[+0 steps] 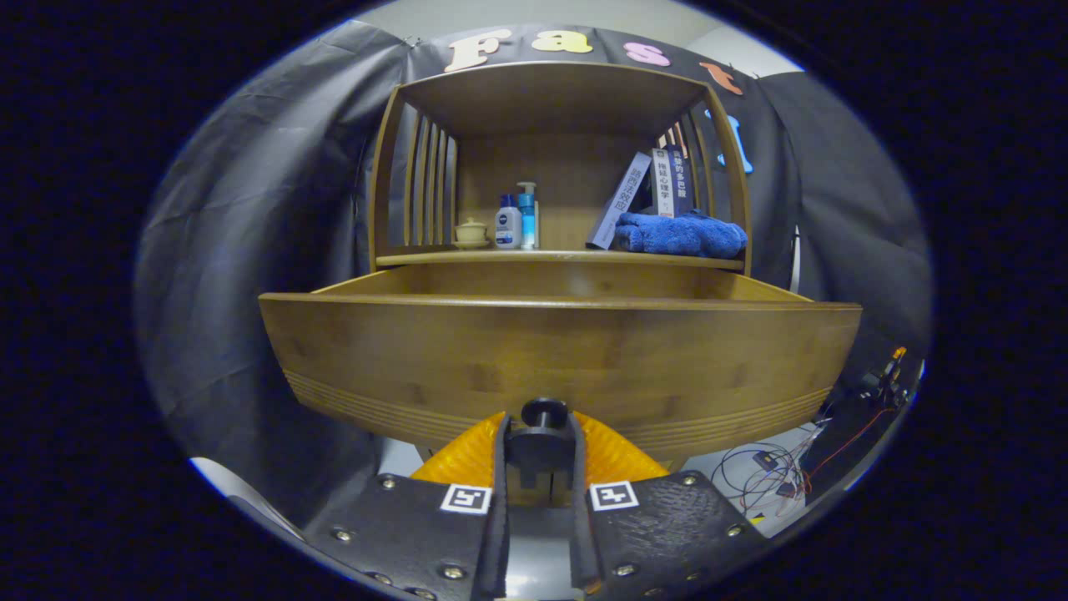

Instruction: Pull open the drawer, take out the items inside it, and place them on the countertop above the cabinet.

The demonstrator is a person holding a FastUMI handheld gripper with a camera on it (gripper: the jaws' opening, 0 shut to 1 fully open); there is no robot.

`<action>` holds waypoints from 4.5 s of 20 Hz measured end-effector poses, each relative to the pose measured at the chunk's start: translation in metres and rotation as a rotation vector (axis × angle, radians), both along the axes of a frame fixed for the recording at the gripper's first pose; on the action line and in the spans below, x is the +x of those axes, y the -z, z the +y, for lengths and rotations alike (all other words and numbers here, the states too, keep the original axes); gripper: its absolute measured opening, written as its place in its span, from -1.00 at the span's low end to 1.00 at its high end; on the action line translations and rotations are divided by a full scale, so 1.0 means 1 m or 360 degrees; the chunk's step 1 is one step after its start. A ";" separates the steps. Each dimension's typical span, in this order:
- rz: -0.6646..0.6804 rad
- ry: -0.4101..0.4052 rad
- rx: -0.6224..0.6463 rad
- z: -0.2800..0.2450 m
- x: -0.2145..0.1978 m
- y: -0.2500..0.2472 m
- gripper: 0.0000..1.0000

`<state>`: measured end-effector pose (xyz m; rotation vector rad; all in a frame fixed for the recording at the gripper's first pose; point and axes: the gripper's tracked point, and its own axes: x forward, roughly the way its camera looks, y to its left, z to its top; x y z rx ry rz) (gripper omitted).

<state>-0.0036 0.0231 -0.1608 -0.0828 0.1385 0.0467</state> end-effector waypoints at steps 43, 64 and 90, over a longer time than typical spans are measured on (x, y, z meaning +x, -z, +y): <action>0.1365 0.0381 0.0134 -0.042 0.125 0.012 -0.14; 0.0138 0.0197 0.0316 0.019 0.137 -0.275 -0.24; 0.0178 0.0419 0.0176 0.023 0.341 -0.146 -0.14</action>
